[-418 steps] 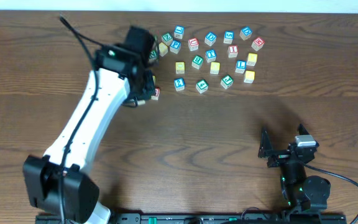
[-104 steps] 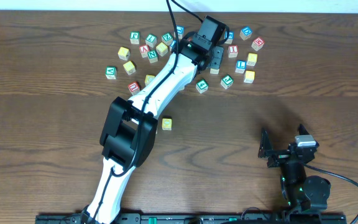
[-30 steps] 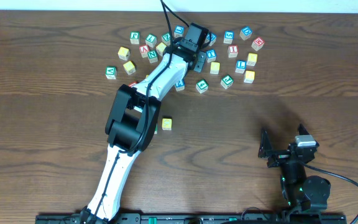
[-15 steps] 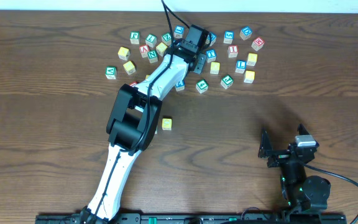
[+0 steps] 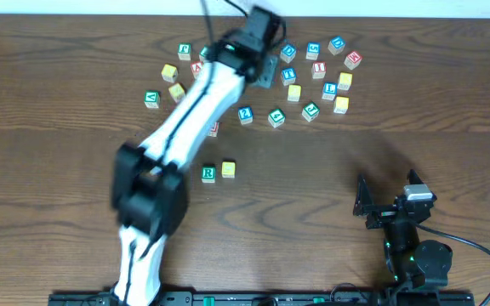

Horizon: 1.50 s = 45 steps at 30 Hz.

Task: Spell out ROBOT
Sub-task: 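Carry the green B block and set it right of the O block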

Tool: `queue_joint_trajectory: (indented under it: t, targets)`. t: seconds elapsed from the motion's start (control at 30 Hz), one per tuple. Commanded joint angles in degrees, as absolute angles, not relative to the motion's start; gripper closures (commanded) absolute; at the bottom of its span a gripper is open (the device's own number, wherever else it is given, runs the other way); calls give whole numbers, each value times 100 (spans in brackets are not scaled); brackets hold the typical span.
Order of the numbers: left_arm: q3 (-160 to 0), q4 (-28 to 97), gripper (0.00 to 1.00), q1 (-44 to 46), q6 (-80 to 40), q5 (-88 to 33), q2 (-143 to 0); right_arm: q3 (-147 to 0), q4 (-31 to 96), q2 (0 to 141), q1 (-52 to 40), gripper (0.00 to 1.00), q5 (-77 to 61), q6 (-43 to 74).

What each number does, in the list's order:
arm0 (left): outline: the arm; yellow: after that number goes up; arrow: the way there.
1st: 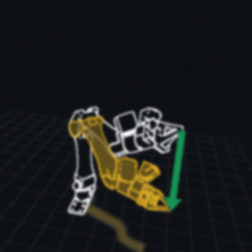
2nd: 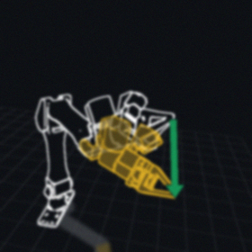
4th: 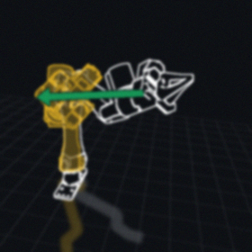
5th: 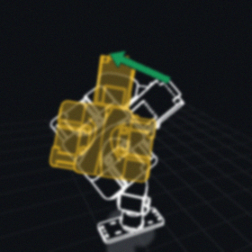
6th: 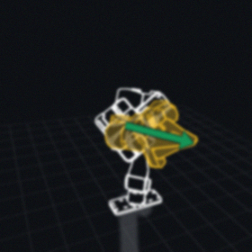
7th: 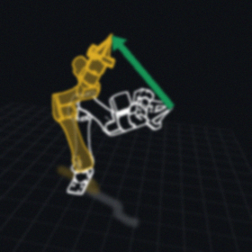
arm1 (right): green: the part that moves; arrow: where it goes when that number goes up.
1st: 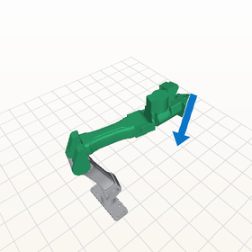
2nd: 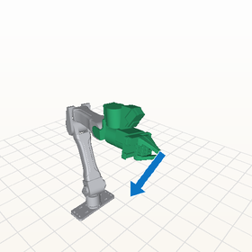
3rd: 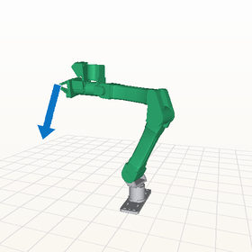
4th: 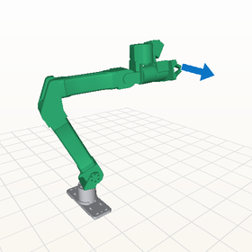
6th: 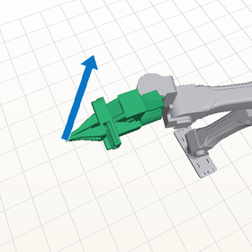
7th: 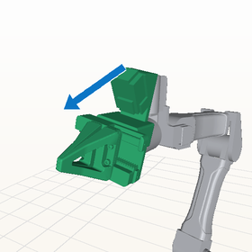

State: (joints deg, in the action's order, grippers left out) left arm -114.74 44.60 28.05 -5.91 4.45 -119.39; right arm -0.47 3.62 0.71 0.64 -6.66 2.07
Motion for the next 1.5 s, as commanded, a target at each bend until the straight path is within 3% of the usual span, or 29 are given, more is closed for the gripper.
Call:
queue_joint_trajectory:
  t: [0.0,0.2,0.33,0.67,0.87,1.17,1.2,1.47]
  targets:
    - [-11526,5127,70,2902,-1166,451,-11187,-32,384,38,43,1,-659,121]
    - [-11467,6716,71,3122,-1931,75,-10978,-32,384,38,43,1,-659,121]
    - [-10836,6886,71,3330,-2244,-64,-10993,-32,384,38,43,1,-659,121]
    - [-8121,4718,71,3623,-3151,-56,-10993,-32,384,38,43,1,-659,121]
    - [-7168,3507,71,3673,-3653,563,-10995,-32,384,38,43,1,-659,121]
    - [-7061,3356,69,3820,-3653,561,-11037,-32,384,38,43,1,-659,121]
    - [-7061,3371,65,3837,-3653,561,-11039,-32,384,38,43,1,-659,121]
    - [-7061,3393,59,3861,-3651,561,-11039,-32,384,38,43,1,-659,121]
